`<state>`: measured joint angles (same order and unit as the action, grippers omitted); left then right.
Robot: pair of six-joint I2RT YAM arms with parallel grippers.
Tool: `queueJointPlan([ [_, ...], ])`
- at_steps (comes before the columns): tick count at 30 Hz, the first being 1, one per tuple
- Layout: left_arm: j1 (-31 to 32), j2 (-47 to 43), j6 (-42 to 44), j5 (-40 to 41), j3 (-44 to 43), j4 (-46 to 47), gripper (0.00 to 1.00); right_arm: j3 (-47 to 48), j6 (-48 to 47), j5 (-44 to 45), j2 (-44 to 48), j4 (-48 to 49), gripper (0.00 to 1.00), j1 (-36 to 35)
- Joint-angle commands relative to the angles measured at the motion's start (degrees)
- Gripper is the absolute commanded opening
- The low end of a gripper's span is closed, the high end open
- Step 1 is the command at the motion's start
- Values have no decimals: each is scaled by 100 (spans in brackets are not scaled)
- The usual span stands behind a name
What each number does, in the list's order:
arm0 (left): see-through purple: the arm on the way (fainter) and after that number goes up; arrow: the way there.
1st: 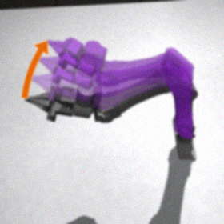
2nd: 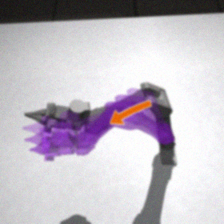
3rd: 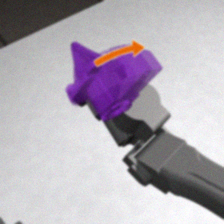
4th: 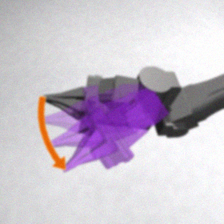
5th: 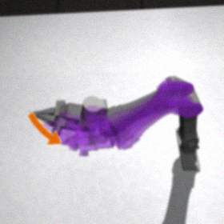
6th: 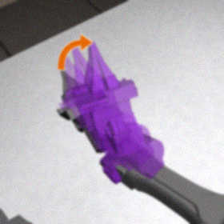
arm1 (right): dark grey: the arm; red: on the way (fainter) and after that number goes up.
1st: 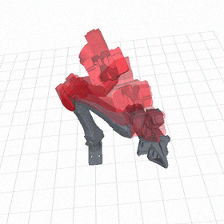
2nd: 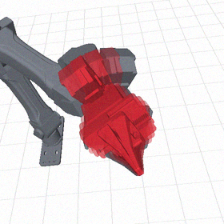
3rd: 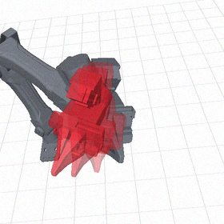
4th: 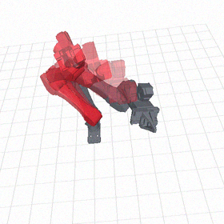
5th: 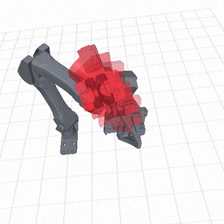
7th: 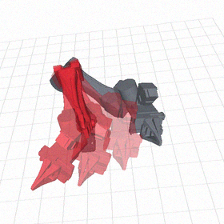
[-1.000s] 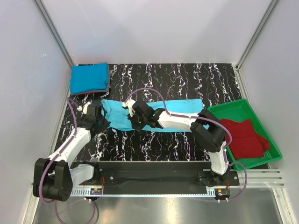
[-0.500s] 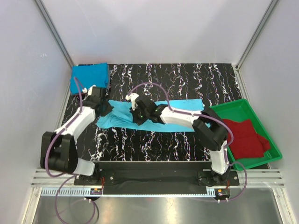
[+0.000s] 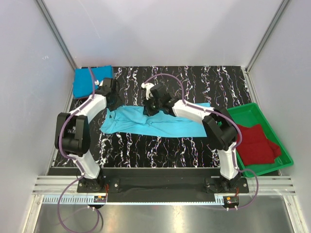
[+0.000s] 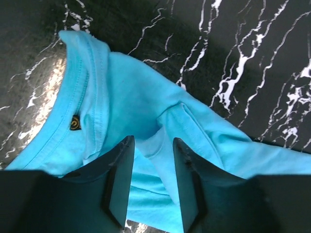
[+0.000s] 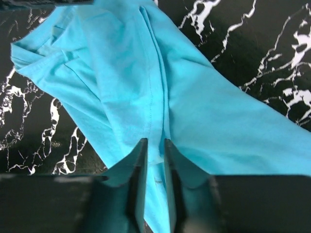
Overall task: Fold and stack the t-shirts
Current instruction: Fold the tshirt
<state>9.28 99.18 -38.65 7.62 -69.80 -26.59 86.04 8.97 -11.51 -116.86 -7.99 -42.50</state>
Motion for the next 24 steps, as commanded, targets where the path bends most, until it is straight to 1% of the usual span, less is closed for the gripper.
queueJointPlan([
  [1,4,-135,332,257,-438,-180,44,229,122,130,128,-246,29,14],
  [2,4,-283,367,275,-429,-197,44,212,209,140,172,-282,32,14],
  [4,47,-442,367,249,-351,-198,43,176,315,53,312,-291,33,5],
  [7,100,-610,367,-180,-96,21,42,220,544,-53,409,-300,31,-4],
  [8,127,-610,359,-504,18,170,42,272,622,-114,409,-291,31,-13],
  [10,162,-505,385,-891,124,329,40,421,754,-350,244,-282,29,-21],
  [12,171,-382,420,-955,168,321,38,510,816,-562,138,-291,28,-39],
  [16,180,-145,367,-779,379,163,37,484,887,-756,-117,-212,28,-57],
  [17,171,-135,333,-510,440,128,36,449,887,-826,-214,-186,28,-57],
  [19,171,-170,315,-254,616,101,36,362,878,-906,-302,-185,28,-57],
  [22,180,-179,367,54,748,40,36,212,861,-871,-443,-177,28,-57],
  [24,171,-162,411,91,775,22,36,176,869,-749,-513,-203,27,-57],
])
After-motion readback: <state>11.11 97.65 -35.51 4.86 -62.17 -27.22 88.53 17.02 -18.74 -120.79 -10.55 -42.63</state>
